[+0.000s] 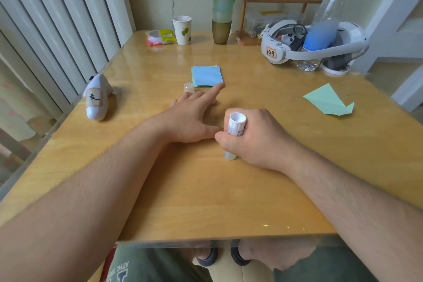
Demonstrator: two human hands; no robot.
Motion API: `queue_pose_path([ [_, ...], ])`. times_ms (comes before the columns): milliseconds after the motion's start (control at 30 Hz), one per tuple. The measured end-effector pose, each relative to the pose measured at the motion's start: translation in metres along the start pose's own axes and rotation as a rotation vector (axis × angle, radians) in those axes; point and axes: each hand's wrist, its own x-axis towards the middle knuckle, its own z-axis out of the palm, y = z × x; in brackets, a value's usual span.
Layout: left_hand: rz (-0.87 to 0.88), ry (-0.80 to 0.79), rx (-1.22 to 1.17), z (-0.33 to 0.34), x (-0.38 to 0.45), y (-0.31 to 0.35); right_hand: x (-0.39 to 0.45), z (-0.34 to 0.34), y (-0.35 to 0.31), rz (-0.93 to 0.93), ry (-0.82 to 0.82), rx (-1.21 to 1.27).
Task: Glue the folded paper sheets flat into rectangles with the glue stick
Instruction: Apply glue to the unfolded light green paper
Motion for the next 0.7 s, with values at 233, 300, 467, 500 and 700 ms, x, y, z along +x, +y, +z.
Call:
queue_pose_path([
  [233, -0.001, 0.023, 0.027, 0.002, 0.002, -0.001, 0.005, -0.010, 0.009, 0.015, 0.215, 0.101],
  [300, 0.005, 0.021, 0.029, 0.002, 0.002, -0.001, 0.003, -0.007, 0.011, 0.024, 0.172, 0.025],
  [467, 0.003, 0.004, 0.036, 0.001, 0.001, -0.001, 0.001, 0.000, 0.009, -0.073, 0.131, -0.061],
  [500, 0.008, 0.011, 0.036, 0.001, 0.002, -0.001, 0.001, 0.000, 0.009, -0.081, 0.128, -0.068],
  [700, 0.006, -0.005, 0.033, 0.001, 0.001, -0.001, 0.002, 0.000, 0.006, 0.014, 0.029, 0.070],
])
